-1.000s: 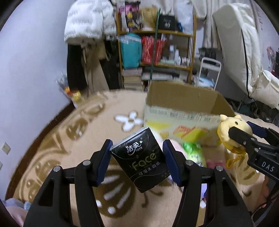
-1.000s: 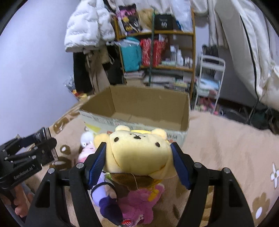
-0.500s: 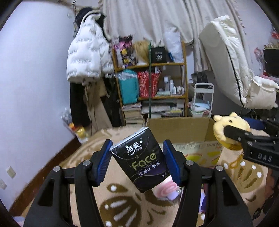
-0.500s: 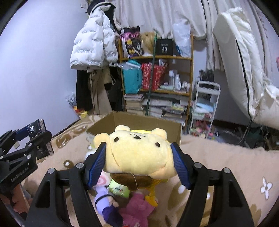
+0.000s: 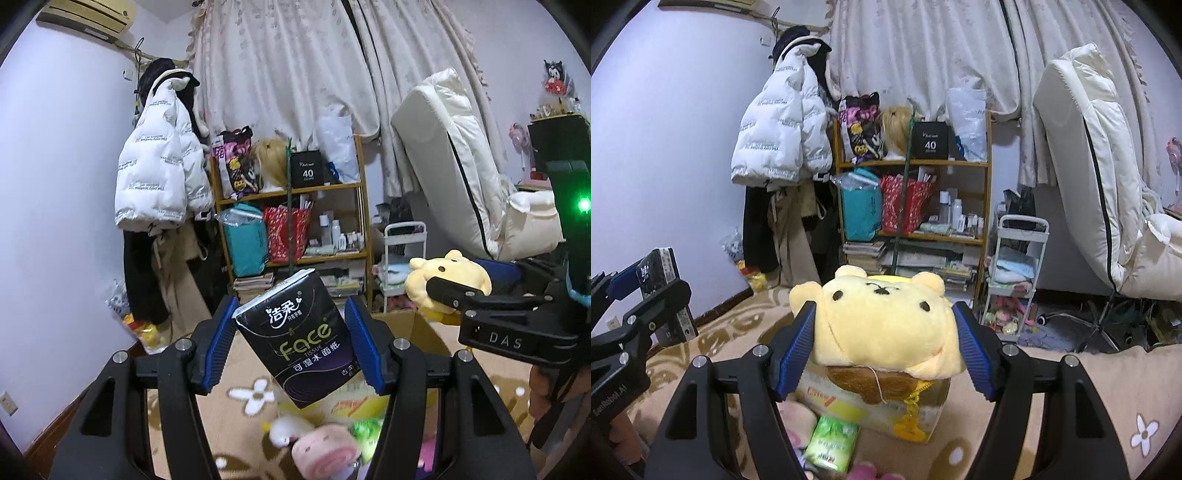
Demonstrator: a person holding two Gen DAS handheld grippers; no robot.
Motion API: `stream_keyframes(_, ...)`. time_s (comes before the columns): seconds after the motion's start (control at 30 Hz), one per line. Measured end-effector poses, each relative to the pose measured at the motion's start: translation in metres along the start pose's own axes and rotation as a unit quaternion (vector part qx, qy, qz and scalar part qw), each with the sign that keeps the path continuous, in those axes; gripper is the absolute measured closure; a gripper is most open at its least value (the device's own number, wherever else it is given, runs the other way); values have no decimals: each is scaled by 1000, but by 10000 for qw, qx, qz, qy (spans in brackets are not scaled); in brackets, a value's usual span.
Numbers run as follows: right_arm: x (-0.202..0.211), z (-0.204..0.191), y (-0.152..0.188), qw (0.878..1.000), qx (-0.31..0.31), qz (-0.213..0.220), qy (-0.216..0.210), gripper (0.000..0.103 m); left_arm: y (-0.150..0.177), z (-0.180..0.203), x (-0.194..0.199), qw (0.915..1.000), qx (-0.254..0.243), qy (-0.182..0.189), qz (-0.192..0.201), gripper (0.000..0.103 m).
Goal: Organize soft objects
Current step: 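Lift the tissue pack with the left tool while the right tool carries the yellow bear over the box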
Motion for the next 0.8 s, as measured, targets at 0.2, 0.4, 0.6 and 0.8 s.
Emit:
stream_keyframes(0.2, -12, 11, -15, 9998, 0, 202, 48, 26, -15, 5, -24, 9999, 0, 47, 108, 45)
stream_keyframes(0.4, -28, 24, -18, 9993, -174, 321, -65, 26, -12, 13, -52, 9997, 153, 169, 7, 44)
stream_keyframes(0.6, -44, 32, -7, 9989, -374, 194, -226, 26, 7, 24, -76, 9994, 133, 209, -241, 44)
stream_keyframes(0.8, -64, 43, 12, 9960, -801, 32, -397, 26, 32, 36, -99, 9970, 125, 352, -679, 44)
Point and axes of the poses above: each gripper's, at about its wrist camera, not at the fingertips, and x roughly against the way its jaws point, z to its right, y to its underside, the point moved 5 cm from there along -x, roughly the way its jaws point, and after that the axes turned 15 degrees about -y, right-handed, at the moved point
